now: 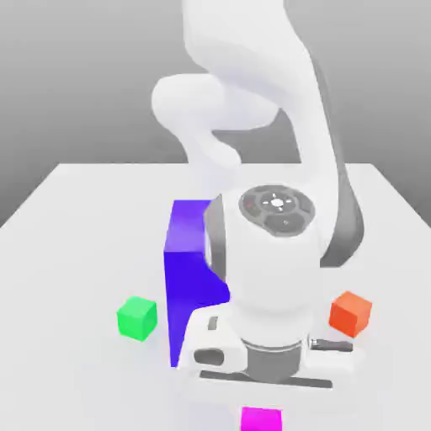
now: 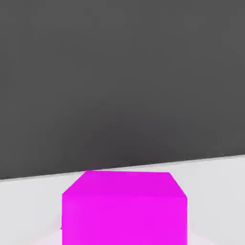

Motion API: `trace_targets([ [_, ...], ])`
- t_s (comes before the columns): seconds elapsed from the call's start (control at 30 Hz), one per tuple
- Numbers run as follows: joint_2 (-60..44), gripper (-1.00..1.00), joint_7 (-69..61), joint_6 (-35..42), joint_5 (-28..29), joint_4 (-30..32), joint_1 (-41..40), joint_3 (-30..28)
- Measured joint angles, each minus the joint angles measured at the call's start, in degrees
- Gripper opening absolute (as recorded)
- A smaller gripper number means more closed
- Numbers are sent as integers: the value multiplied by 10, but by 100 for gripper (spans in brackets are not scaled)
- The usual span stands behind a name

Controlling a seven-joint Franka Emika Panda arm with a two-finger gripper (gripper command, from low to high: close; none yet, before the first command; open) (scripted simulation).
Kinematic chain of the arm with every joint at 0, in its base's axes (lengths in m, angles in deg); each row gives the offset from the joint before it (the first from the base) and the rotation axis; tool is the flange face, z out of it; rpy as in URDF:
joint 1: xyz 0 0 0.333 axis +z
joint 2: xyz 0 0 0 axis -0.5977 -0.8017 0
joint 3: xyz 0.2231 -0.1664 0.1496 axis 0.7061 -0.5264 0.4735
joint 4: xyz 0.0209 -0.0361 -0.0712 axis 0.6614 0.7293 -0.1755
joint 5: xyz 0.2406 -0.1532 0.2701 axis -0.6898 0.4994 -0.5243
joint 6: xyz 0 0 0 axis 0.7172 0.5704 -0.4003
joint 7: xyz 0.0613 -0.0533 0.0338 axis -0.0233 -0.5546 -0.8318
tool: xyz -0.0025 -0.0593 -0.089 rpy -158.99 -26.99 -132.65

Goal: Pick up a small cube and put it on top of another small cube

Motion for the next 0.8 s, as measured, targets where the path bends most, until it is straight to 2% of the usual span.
trace_targets([
  [0.23,69,-100,133,-3,-106,68,-33,-31],
  [0.43,128,-100,277,-7,-159,129,-56,-66],
  [0.6,210,-100,443,-13,-141,218,-94,-94],
  [0.8,314,-100,616,-19,-56,329,-157,-87],
])
